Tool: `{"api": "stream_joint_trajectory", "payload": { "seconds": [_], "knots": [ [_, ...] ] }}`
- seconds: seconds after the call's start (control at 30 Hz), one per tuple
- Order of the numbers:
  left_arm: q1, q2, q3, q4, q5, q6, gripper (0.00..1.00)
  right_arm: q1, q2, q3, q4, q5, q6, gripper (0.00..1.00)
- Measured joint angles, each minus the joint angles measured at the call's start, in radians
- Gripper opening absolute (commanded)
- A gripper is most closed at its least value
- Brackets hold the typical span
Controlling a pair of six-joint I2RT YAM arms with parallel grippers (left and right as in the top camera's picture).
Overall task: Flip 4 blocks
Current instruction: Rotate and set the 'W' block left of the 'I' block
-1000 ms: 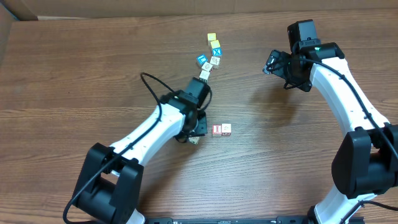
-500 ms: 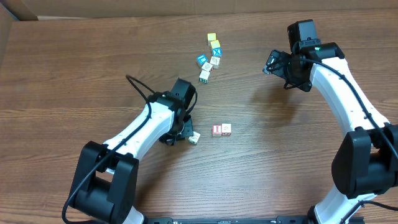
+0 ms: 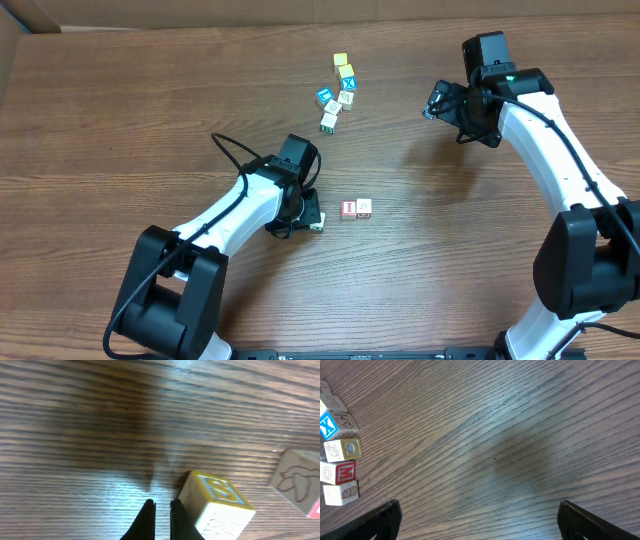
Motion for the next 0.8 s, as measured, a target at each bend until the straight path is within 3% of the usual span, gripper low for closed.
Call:
{"api": "stream_joint_trajectory", "payload": {
  "seconds": [0.8],
  "knots": [
    [-0.006, 0.0, 0.0, 0.072, 0.05, -0.035, 0.07, 0.0, 0.0, 0.0, 0.0, 0.0, 0.0, 1.0]
  ]
}}
